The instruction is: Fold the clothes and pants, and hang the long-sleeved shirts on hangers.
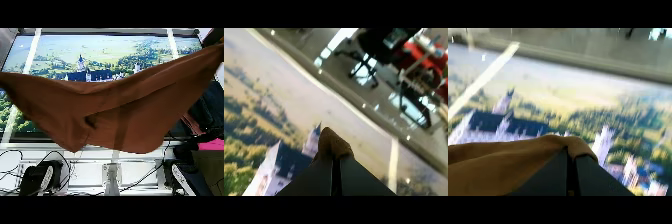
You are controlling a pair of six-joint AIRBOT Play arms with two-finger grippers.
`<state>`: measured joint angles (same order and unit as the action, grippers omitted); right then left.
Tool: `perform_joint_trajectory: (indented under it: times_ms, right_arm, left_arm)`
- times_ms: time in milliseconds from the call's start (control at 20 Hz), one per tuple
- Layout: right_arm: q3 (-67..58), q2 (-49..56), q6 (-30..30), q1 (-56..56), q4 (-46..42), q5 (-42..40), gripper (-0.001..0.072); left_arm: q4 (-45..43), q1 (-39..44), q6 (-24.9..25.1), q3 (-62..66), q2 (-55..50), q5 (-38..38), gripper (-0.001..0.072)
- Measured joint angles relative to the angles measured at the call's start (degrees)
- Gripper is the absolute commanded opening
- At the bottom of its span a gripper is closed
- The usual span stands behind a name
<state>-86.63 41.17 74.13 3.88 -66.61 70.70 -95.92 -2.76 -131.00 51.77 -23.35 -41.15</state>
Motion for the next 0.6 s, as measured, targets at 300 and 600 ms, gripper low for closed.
perform_joint_trajectory:
  times_ms: [300,600]
  right_arm:
    - [12.1,16.0,0.7,0.0,-1.0,-6.8,0.0017]
    - [16.6,33.9,0.9,0.0,3.6,-23.5,0.0018]
  left_arm:
    - [6.1,0.7,5.6,-7.1,-21.6,9.2,0.0022]
    - [7.8,7.0,6.5,-8.5,-45.1,38.7,0.0022]
